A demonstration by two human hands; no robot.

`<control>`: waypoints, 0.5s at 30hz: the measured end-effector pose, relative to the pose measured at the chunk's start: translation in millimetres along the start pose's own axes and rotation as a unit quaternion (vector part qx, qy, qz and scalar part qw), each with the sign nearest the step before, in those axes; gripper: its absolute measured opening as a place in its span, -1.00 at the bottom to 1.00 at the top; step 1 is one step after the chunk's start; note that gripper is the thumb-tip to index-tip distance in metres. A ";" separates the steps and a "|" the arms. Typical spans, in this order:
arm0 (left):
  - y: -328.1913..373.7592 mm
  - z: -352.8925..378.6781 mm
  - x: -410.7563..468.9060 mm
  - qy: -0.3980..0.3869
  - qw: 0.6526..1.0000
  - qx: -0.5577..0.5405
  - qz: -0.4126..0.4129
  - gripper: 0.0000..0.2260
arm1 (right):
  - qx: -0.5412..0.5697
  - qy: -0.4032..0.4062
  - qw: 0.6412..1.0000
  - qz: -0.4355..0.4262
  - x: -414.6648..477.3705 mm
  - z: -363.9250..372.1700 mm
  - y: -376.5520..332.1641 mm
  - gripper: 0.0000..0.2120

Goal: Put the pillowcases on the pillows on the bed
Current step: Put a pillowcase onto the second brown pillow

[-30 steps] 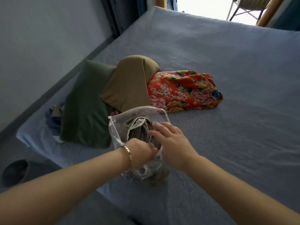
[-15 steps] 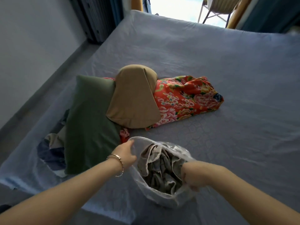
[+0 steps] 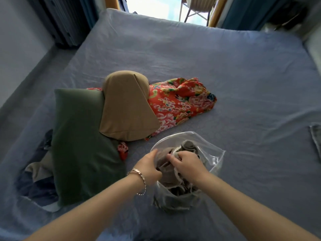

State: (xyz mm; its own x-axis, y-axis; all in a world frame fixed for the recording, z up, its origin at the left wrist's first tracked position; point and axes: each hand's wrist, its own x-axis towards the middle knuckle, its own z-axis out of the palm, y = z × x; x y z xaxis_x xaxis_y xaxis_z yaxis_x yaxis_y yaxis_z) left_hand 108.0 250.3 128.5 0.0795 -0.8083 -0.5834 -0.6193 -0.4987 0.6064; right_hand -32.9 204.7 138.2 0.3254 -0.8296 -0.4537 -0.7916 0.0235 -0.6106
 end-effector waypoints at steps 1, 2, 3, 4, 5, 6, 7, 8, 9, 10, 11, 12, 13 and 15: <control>0.4 -0.8 1.9 0.002 1.000 0.000 -0.008 -0.29 | 0.034 0.017 0.999 -0.001 -6.0 -15.4 -3.0 -0.52; 2.0 -1.4 3.4 0.004 1.000 -0.002 -0.012 -0.29 | 0.084 0.041 0.996 0.002 -11.7 -33.4 -5.5 -0.52; 5.1 -0.4 4.6 0.007 1.000 -0.009 -0.018 -0.29 | 0.133 0.070 0.989 0.008 -16.6 -53.5 -6.6 -0.54; 6.8 -0.6 5.8 0.008 0.999 -0.023 -0.025 -0.30 | 0.175 0.097 0.980 0.014 -19.5 -72.8 -8.4 -0.57; 11.4 -0.3 7.9 0.014 0.999 -0.044 -0.028 -0.31 | 0.211 0.125 0.969 0.016 -23.6 -93.5 -9.8 -0.59; 15.4 -2.0 10.9 0.025 0.997 -0.063 -0.033 -0.33 | 0.244 0.151 0.958 0.012 -26.2 -110.9 -13.4 -0.62; 19.2 -4.4 14.5 0.043 0.996 -0.075 -0.032 -0.36 | 0.274 0.178 0.945 0.003 -30.6 -127.6 -18.7 -0.68; 27.8 -7.3 18.0 0.063 0.995 -0.075 -0.022 -0.39 | 0.302 0.222 0.927 -0.015 -38.0 -147.5 -23.4 -0.73; 34.5 -10.8 22.4 0.082 0.994 -0.072 -0.006 -0.41 | 0.328 0.274 0.903 -0.040 -44.2 -164.4 -27.6 -0.71; 44.1 -16.1 25.7 0.096 0.993 -0.074 0.006 -0.43 | 0.358 0.328 0.872 -0.063 -51.0 -181.8 -30.2 -0.65; 53.7 -22.4 28.6 0.114 0.990 -0.076 0.020 -0.44 | 0.386 0.370 0.841 -0.079 -56.4 -196.3 -31.3 -0.62; 63.3 -29.3 32.1 0.125 0.987 -0.099 0.030 -0.45 | 0.401 0.398 0.821 -0.082 -60.2 -208.3 -29.1 -0.63; 74.6 -34.9 37.0 0.139 0.982 -0.122 0.042 -0.48 | 0.404 0.406 0.816 -0.075 -62.9 -217.4 -23.9 -0.64; 92.2 -46.9 44.1 0.136 0.975 -0.173 0.026 -0.56 | 0.408 0.345 0.845 -0.028 -60.7 -216.5 -13.9 -0.64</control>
State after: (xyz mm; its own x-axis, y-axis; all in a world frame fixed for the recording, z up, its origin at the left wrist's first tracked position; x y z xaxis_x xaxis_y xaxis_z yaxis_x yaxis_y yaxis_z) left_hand 91.0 154.0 184.0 0.2885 -0.8654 -0.4097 -0.3318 -0.4918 0.8050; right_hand -153.6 134.0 314.8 -0.2509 -0.9633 -0.0955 -0.0728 0.1171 -0.9904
